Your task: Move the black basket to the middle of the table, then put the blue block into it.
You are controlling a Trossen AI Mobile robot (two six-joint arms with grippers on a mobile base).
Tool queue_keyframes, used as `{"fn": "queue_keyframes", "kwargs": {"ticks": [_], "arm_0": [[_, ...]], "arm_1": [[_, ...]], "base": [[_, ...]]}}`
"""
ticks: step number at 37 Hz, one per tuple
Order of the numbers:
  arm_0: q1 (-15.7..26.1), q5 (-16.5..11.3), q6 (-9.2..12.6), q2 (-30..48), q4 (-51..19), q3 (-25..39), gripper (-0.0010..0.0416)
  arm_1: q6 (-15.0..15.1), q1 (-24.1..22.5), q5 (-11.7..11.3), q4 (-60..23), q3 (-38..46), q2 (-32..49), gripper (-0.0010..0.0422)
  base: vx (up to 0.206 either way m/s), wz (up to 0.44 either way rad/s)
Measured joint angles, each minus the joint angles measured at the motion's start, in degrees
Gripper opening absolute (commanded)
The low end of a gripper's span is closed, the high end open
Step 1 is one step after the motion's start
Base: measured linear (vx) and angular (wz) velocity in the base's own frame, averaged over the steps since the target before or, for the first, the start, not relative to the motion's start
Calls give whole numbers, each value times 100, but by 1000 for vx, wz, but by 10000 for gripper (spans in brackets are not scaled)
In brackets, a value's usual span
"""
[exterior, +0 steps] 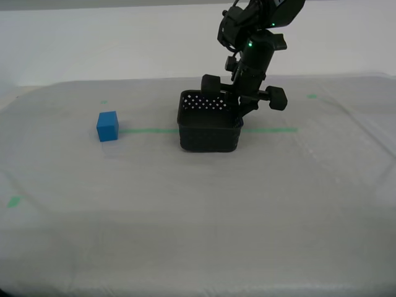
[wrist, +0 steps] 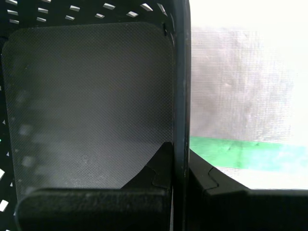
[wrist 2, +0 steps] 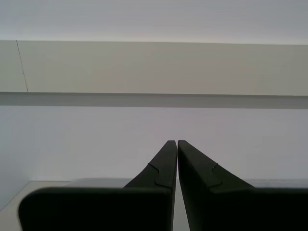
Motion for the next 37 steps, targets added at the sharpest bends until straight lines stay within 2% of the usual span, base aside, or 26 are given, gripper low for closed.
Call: {"fn": "queue_keyframes", "kwargs": {"ticks": [9,17,23,29,37], "arm_0": [[26,2,2,0,-61,46,1],[26,192,0,0,-341,46,3],[24,223,0,0,-409,46,7],[24,240,2,0,-415,46,49],[26,282,-4,0,-417,46,137]], "arm_1": [[2,0,0,0,0,0,0],[0,0,0,0,0,0,0],[2,0,0,0,0,0,0],[2,0,0,0,0,0,0],[2,0,0,0,0,0,0]], "base": [[0,0],[0,0],[0,0],[0,0],[0,0]]}}
